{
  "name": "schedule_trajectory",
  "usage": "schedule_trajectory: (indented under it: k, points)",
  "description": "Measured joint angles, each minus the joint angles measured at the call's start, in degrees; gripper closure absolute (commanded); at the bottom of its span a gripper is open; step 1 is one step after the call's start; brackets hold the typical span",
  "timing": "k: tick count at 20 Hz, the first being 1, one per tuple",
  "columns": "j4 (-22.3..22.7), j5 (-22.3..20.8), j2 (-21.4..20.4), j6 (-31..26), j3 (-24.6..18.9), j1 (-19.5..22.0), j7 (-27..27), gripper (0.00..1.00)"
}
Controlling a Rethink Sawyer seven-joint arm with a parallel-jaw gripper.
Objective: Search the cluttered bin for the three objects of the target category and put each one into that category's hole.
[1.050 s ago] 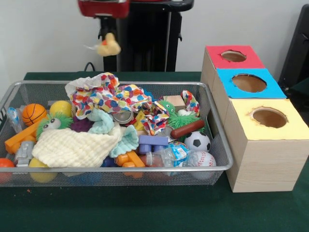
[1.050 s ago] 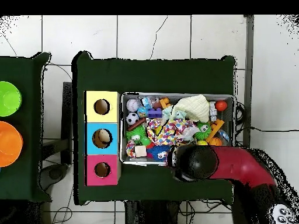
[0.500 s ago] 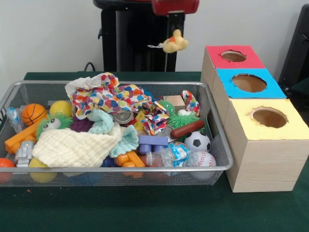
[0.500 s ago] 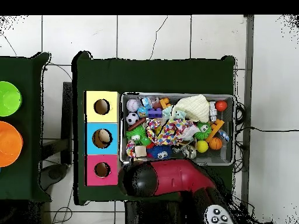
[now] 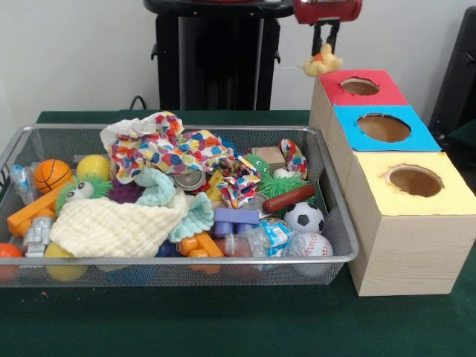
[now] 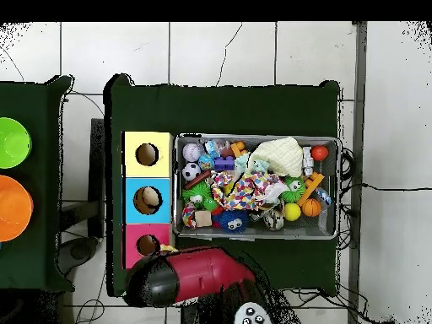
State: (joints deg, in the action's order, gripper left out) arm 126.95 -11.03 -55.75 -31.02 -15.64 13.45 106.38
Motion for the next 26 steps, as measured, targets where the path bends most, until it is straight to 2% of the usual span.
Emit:
schedule_trajectory:
  k: [1,7,12,20,26]
  points:
    - [0.1,1.4,0.1,0.0,0.8,-2.6,1.4,1.0]
    - [0.0,4.9,0.6,0.0,3.0,-9.0,4.5,1.0]
    - [-1.2,5.9,1.9,0.0,5.2,-13.8,6.5,1.0]
    - [-6.0,5.9,2.8,-2.0,8.6,-16.0,6.5,1.0]
    - [-9.1,5.9,5.3,-2.0,11.2,-16.7,6.5,1.0]
